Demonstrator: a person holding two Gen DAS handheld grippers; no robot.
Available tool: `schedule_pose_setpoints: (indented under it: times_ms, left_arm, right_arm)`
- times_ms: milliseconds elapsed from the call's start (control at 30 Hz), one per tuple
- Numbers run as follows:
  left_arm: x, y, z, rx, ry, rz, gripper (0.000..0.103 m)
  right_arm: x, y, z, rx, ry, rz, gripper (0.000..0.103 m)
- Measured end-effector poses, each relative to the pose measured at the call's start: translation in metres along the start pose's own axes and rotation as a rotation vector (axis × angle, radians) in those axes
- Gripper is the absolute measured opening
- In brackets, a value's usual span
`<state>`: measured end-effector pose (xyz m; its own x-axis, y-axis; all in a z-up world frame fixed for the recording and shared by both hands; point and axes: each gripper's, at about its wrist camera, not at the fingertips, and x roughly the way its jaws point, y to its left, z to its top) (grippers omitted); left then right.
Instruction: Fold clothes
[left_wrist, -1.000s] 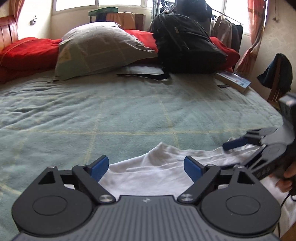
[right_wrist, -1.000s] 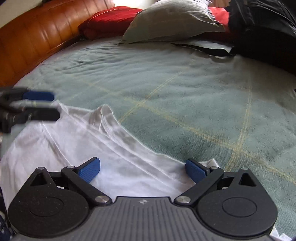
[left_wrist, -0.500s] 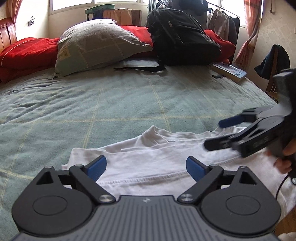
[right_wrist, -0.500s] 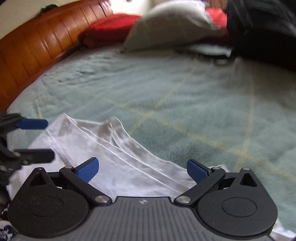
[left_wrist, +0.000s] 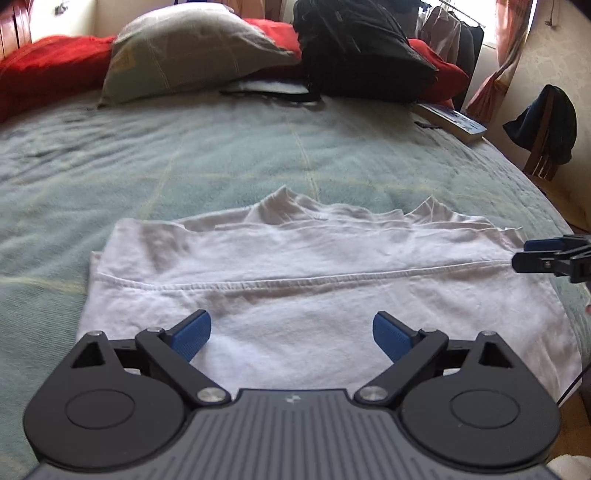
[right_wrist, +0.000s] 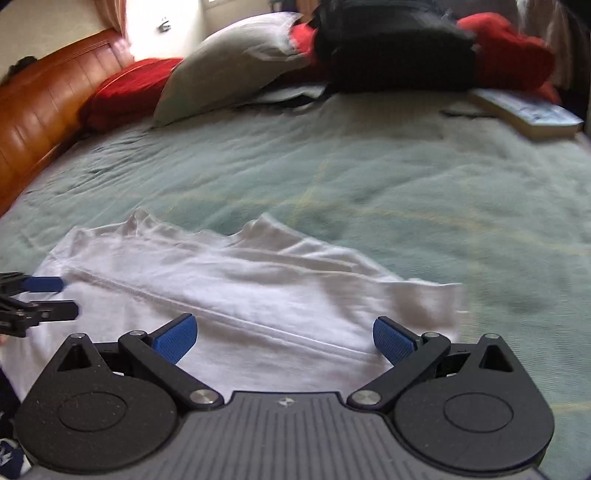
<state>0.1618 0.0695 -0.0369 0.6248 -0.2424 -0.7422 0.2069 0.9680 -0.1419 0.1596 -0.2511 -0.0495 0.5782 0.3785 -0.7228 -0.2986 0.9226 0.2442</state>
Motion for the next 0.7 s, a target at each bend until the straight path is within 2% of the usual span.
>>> schedule_pose_setpoints:
  times_ms: [100,167,367,467,533,700]
  left_arm:
    - [-0.025,-0.01,0.0,0.045,-0.04,-0.005,0.096]
    - [-0.035,-0.016,-0.006,0.074,-0.033,-0.013,0.096]
    - [-0.039,-0.022,-0.042,0.126,0.044,0.031,0.096]
    - [-0.035,-0.016,-0.061,0.113,0.095,0.034,0.096]
    - [-0.04,-0.015,-0.067,0.119,0.094,0.067,0.096]
    - [-0.068,-0.021,-0.071,0.117,0.022,0.022,0.096]
  right_arm:
    - [-0.018,0.004,-0.008,-0.001,-0.019,0.03,0.103]
    - [-0.031,0.007,-0.013,-0.002,-0.031,0.05,0.103]
    - [-0.047,0.012,-0.042,0.006,-0.022,0.069,0.103]
    - [-0.051,0.013,-0.059,0.011,-0.012,0.069,0.103]
    - [-0.055,0.015,-0.07,0.014,-0.006,0.068,0.103]
    - [-0.063,0.017,-0.098,0.023,0.01,0.067,0.103]
